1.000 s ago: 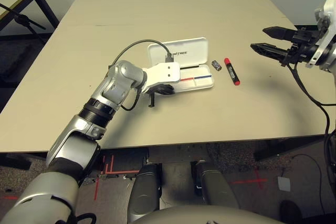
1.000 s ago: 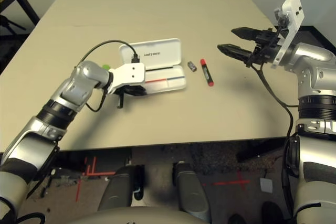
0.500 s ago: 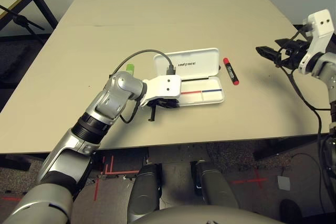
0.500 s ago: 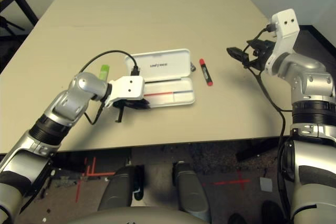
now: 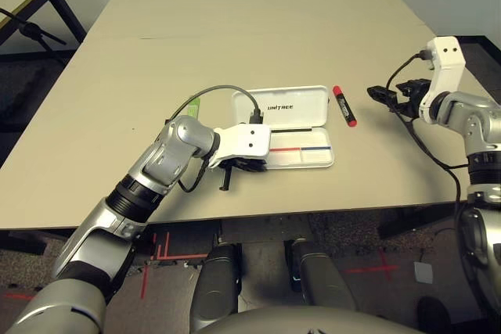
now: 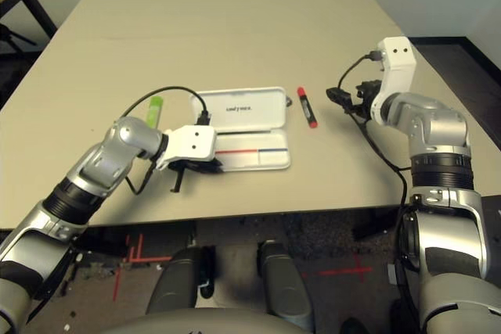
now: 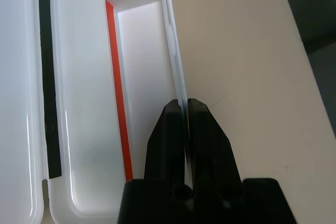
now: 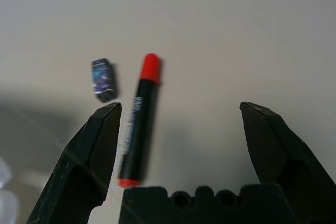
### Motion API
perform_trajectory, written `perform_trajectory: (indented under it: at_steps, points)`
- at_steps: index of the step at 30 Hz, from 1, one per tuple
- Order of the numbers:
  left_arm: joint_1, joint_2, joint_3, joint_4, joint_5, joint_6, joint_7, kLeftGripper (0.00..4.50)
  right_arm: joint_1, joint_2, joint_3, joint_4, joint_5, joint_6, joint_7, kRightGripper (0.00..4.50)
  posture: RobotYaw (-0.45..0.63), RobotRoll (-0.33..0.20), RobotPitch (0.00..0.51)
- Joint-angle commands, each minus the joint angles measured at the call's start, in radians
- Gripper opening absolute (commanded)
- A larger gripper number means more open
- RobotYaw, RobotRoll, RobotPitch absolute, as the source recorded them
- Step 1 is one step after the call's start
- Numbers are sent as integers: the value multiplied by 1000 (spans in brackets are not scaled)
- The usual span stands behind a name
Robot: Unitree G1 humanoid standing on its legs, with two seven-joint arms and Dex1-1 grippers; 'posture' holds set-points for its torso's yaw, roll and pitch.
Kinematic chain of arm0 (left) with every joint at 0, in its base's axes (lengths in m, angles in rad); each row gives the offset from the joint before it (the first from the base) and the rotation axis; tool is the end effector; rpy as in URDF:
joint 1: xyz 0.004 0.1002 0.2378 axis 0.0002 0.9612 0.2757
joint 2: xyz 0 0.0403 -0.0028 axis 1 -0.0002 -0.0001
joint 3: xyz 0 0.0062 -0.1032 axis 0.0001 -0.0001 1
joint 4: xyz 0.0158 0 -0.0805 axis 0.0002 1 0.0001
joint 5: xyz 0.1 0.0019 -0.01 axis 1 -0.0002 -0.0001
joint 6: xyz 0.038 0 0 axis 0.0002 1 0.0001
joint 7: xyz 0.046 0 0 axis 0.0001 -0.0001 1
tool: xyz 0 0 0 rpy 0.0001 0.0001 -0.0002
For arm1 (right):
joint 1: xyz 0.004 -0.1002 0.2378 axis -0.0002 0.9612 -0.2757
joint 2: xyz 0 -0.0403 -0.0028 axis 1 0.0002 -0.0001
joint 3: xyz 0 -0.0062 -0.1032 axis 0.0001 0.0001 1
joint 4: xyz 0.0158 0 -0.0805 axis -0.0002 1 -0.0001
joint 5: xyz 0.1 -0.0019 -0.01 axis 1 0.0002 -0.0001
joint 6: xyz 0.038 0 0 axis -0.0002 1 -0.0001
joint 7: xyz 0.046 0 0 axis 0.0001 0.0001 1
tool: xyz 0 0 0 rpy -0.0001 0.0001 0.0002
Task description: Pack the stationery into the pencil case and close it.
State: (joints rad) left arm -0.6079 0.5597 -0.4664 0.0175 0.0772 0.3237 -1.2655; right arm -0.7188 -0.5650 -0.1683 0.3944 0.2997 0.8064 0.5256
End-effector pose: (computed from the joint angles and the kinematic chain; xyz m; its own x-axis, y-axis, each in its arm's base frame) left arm 0.2861 0.1455 0.1520 0.1069 -0.7236 -0.6819 0.9588 -0.1066 0.2634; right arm 0.3073 -0.2677 0.1712 0.8823 0.2959 -0.3660 -0.2765 0.9552 0.1056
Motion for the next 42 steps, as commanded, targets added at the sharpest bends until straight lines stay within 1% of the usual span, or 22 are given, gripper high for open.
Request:
perform_trajectory:
  at_steps: [1,6,10,14,18,19,25,29,38,42]
  points:
    - [21,-1,-22,17,12,-27,14,20,-15,19,6,-19,3,22,-14,4500,-78,0,127]
    - [30,-3,-30,22,20,-26,30,20,-28,35,15,-14,-5,25,-18,4500,-70,0,130]
    - [33,-4,-31,12,22,-18,43,1219,-28,37,19,-15,-7,24,-13,4500,-65,0,129]
    - [39,14,-27,-44,4,25,22,2830,-31,36,27,-11,-12,24,-11,4500,-57,0,127]
    - [39,40,-6,-116,-25,79,5,4318,-40,40,34,2,-16,18,-14,4500,-49,0,126]
    - [38,48,1,-137,-38,92,-5,4478,-41,42,37,7,-17,18,-17,4500,-44,0,127]
    - [27,102,56,-271,-142,220,-57,4478,-69,55,55,59,-40,22,-36,4500,-22,0,132]
    - [3,139,100,-331,-216,319,-68,4478,-90,60,73,94,-60,30,-39,4500,-7,0,133]
    - [-14,215,168,-352,-298,365,-61,4478,-128,84,111,187,-105,18,-41,4500,28,0,134]
    - [-1,230,199,-363,-328,372,-43,4478,-148,98,126,235,-124,20,-39,4500,39,0,135]
